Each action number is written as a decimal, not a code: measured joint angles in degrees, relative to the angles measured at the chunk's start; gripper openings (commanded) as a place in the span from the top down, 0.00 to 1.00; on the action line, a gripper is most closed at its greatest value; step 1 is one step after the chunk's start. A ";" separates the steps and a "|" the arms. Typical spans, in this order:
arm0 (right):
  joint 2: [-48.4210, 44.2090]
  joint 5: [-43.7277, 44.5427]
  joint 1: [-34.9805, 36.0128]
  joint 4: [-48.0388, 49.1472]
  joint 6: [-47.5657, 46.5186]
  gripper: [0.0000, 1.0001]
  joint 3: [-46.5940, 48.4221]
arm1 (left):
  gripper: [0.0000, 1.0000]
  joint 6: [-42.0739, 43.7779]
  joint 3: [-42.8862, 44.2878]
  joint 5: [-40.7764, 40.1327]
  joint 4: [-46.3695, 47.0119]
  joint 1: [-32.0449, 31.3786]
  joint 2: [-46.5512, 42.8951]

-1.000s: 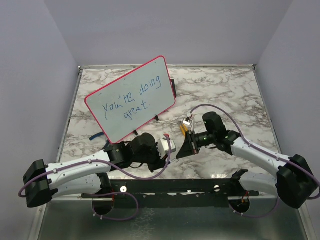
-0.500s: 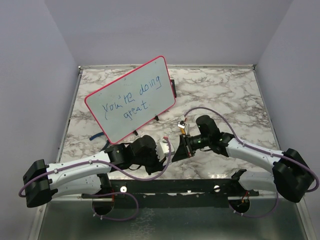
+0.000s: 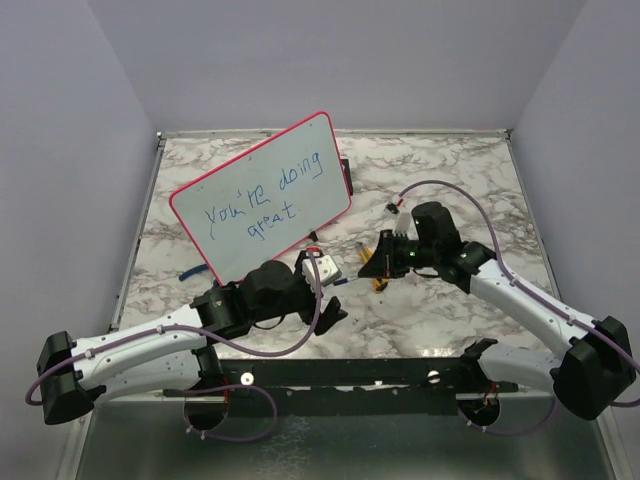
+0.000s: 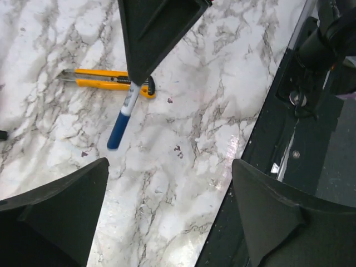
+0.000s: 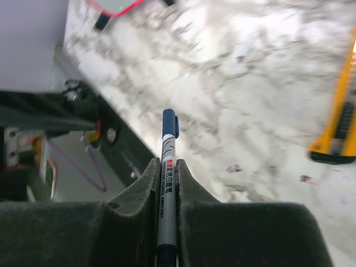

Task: Write a sentence on the whiteboard
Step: Close the whiteboard marker at the center of the board, then place the whiteboard marker at the center of the board.

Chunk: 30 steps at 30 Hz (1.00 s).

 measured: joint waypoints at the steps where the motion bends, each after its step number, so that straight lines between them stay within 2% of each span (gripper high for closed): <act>1: -0.09 0.79 -1.84 -0.52 -0.48 1.00 0.07 | 0.03 -0.20 0.00 -0.83 0.26 0.00 -0.81; 6: 0.96 3.43 -5.18 -1.49 -1.97 0.97 -0.11 | 0.01 -0.57 0.20 -5.44 0.02 0.11 -2.43; 11: 4.55 0.74 -5.18 4.50 -1.42 0.95 -3.39 | 0.01 -1.73 1.95 -10.75 -0.79 2.67 -1.33; 13: 6.99 -1.36 -5.18 7.96 -0.74 0.95 -4.98 | 0.01 -2.91 3.10 -11.26 -0.85 5.92 -0.28; 18: 14.38 -5.55 -4.68 16.94 1.62 0.95 -7.13 | 0.01 -7.54 4.26 -9.73 0.66 19.41 1.27; 22: 20.50 -5.99 -2.05 21.62 2.10 0.94 -6.75 | 0.01 -9.31 4.90 -8.24 1.81 23.78 1.84; 25: 24.24 -5.97 -0.13 24.17 2.58 0.90 -6.08 | 0.01 -10.58 5.95 -7.26 2.71 25.68 3.21; 30: 25.99 -4.79 0.94 25.99 2.43 0.71 -4.39 | 0.01 -11.96 6.01 -7.26 3.02 27.12 3.50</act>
